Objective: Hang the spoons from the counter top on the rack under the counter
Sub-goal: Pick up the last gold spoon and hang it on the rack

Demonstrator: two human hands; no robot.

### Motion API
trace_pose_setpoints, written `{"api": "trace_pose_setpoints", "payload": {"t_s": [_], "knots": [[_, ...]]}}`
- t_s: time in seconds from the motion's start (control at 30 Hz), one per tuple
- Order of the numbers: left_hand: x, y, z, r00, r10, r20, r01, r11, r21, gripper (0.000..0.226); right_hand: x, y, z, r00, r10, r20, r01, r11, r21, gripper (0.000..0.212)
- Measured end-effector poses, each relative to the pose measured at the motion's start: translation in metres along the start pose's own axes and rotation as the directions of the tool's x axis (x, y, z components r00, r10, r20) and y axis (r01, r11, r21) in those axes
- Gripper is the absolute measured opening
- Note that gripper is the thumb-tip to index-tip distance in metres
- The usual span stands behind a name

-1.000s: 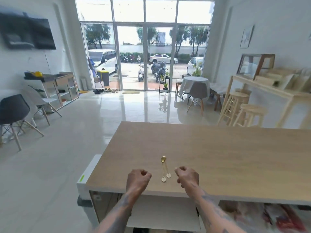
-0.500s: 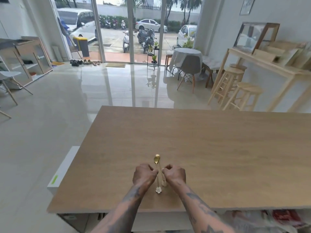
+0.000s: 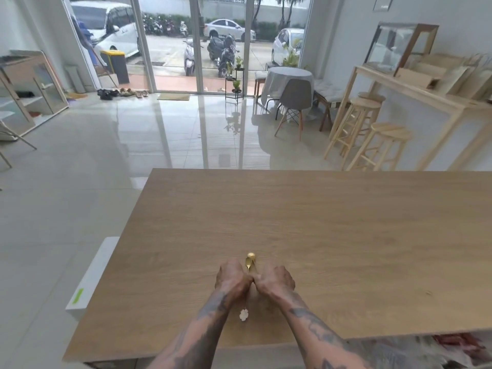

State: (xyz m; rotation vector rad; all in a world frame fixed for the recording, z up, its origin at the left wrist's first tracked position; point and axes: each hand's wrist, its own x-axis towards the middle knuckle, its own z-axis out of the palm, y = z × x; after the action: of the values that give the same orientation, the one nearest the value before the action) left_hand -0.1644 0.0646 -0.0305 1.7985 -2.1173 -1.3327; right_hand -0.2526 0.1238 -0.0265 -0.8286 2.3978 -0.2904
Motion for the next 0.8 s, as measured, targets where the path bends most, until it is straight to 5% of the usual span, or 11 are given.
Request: {"api": "trace_pose_setpoints", "payload": {"t_s": [0.27, 0.8], "knots": [[-0.063, -0.016, -0.010, 0.996, 0.055, -0.076, -0.070, 0.976, -0.206, 0.029, -0.061, 0.016, -0.011, 0.995, -0.065, -0.073, 0.085, 0.947, 0.309, 0.041], [-0.205, -0.116, -0.037, 0.982, 0.069, -0.177, -0.126, 0.934, -0.335, 0.020, -0.228, 0.021, 0.039, 0.982, -0.185, -0.036, 0.187, 0.939, 0.288, 0.045]]}}
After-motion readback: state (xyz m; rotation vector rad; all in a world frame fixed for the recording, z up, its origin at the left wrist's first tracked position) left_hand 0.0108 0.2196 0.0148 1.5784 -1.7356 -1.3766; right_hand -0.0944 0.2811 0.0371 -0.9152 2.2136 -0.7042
